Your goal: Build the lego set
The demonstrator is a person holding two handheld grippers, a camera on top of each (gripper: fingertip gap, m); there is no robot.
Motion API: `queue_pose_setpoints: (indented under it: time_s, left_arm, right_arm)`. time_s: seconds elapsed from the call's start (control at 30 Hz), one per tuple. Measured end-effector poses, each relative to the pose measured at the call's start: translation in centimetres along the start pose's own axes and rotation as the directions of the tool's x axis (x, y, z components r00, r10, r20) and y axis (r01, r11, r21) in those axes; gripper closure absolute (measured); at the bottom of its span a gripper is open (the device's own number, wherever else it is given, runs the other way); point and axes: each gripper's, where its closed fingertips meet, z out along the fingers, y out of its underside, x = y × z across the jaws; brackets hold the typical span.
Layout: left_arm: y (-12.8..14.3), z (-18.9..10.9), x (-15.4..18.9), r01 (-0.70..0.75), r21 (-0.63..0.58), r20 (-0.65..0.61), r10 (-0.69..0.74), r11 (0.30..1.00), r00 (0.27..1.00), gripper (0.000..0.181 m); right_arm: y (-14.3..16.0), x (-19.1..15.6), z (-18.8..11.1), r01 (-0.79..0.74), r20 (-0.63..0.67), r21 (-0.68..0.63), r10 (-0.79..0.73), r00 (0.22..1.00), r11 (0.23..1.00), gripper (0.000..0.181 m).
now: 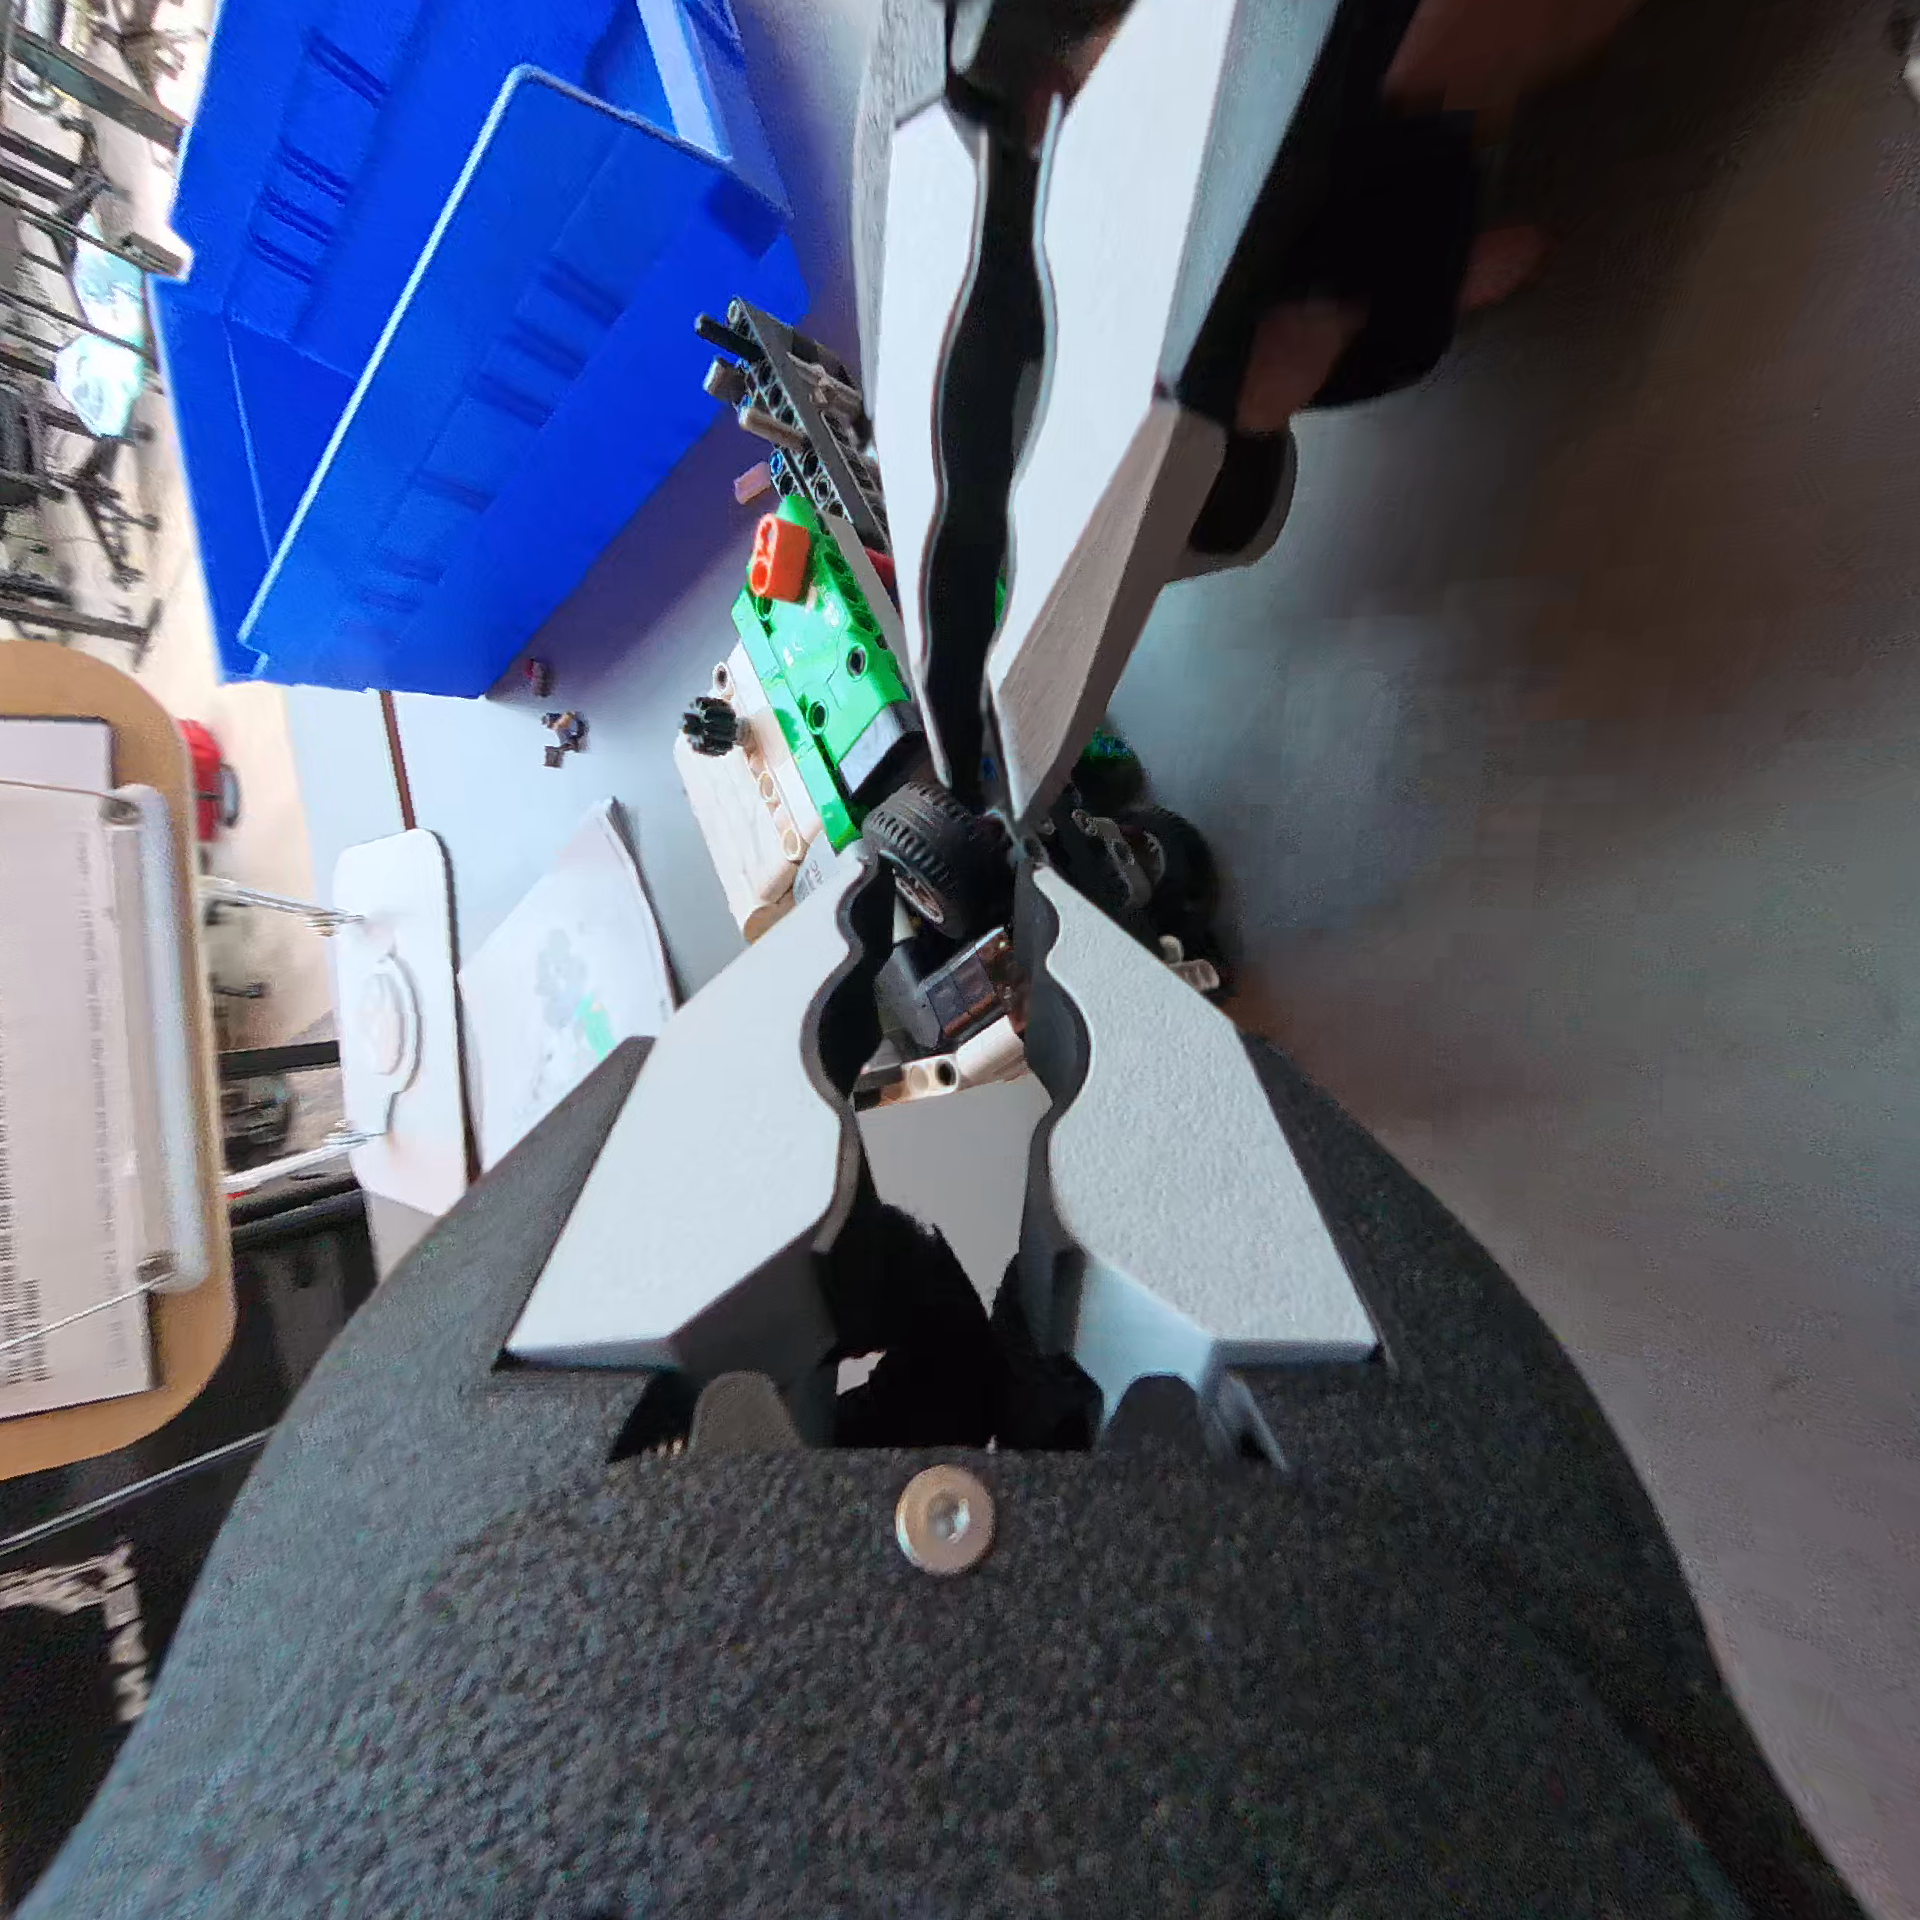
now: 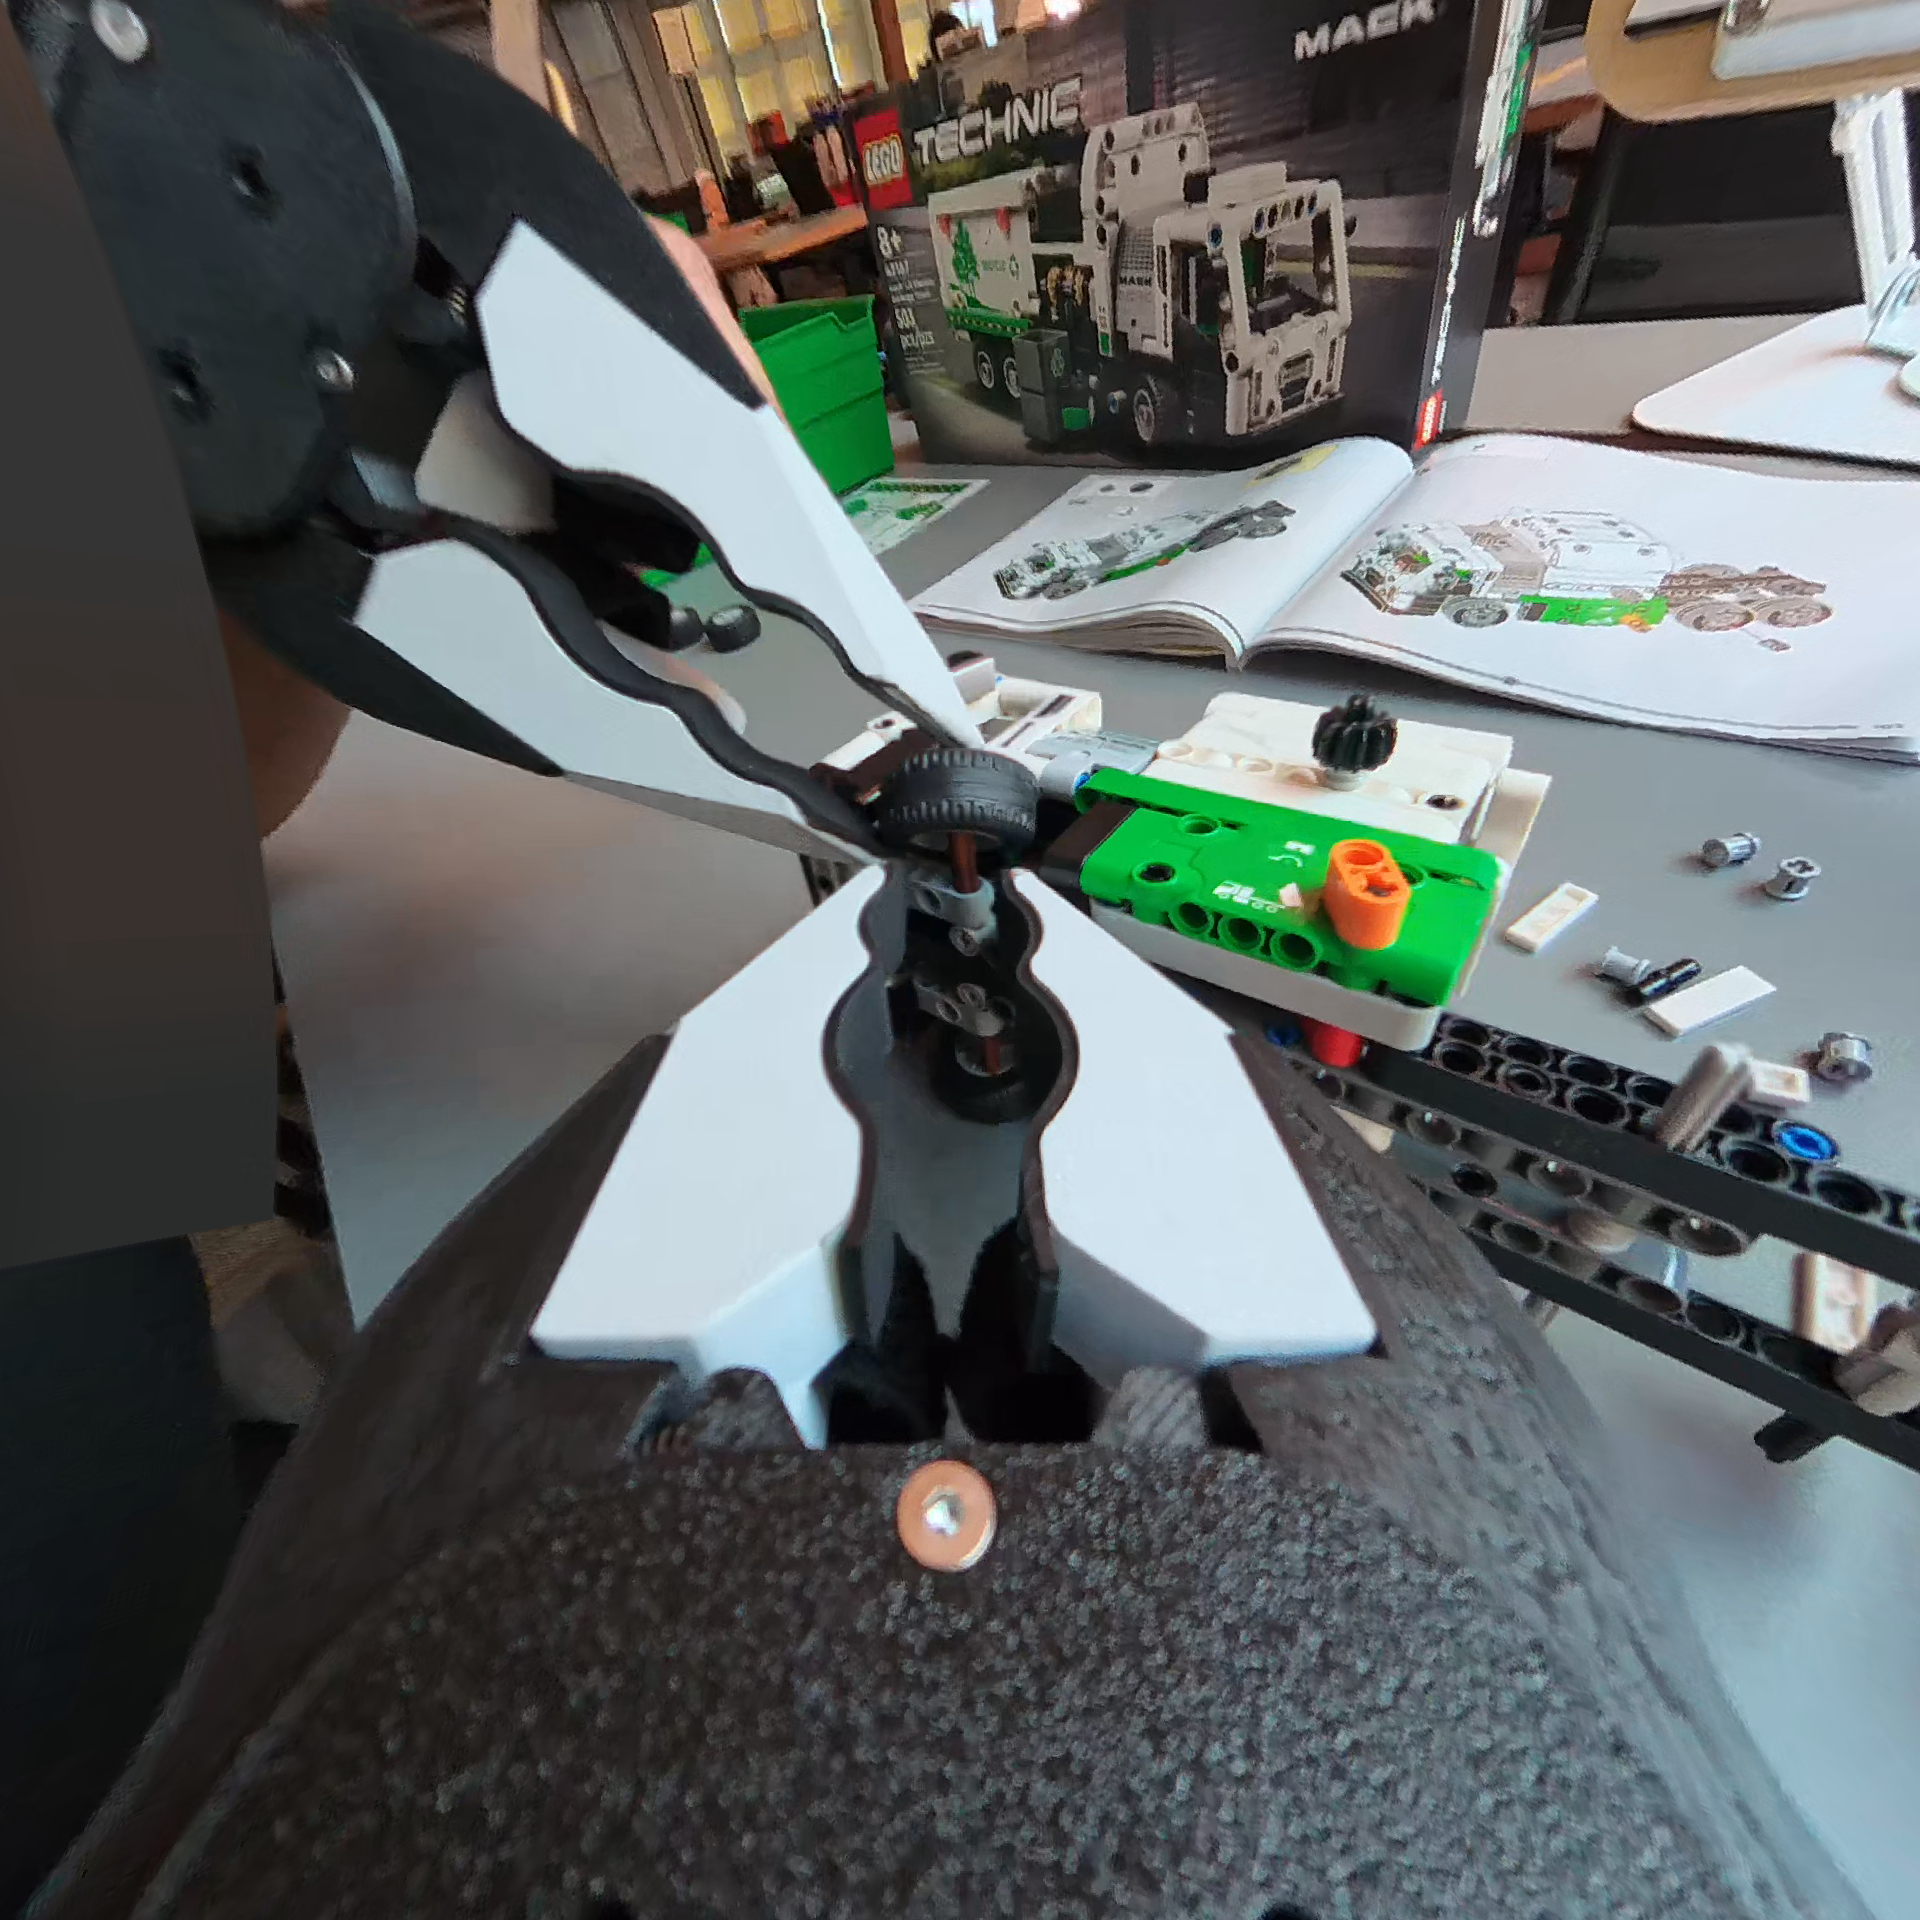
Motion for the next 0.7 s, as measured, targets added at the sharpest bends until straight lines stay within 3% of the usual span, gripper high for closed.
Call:
queue_pose_setpoints:
  time_s: [0.2, 0.37, 0.53, 0.7]
  left_arm:
    - [-0.1, -0.1, -0.2, -0.146, -0.059, 0.099, 0.152, 0.987, 0.983, 0.16]
    - [-0.2, 0.0, -0.1, -0.228, -0.097, 0.147, 0.24, 0.969, 0.959, 0.16]
    - [-0.1, -0.1, -0.3, -0.305, -0.121, 0.197, 0.324, 0.945, 0.925, 0.161]
    - [-0.5, -0.7, -0.3, -0.186, 0.007, 0.193, 0.181, 0.983, 0.964, 0.155]
  right_arm:
    - [-2.3, -0.9, -1.7, 0.144, -0.024, 0.151, -0.142, 0.99, 0.978, 0.152]
    - [-1.4, 0.0, 0.4, 0.261, -0.117, 0.04, -0.255, 0.96, 0.965, 0.151]
    - [-1.3, 0.2, 1.1, 0.234, -0.109, -0.011, -0.234, 0.966, 0.972, 0.151]
    - [-1.6, 0.4, 0.6, 0.247, -0.14, 0.007, -0.244, 0.96, 0.969, 0.152]
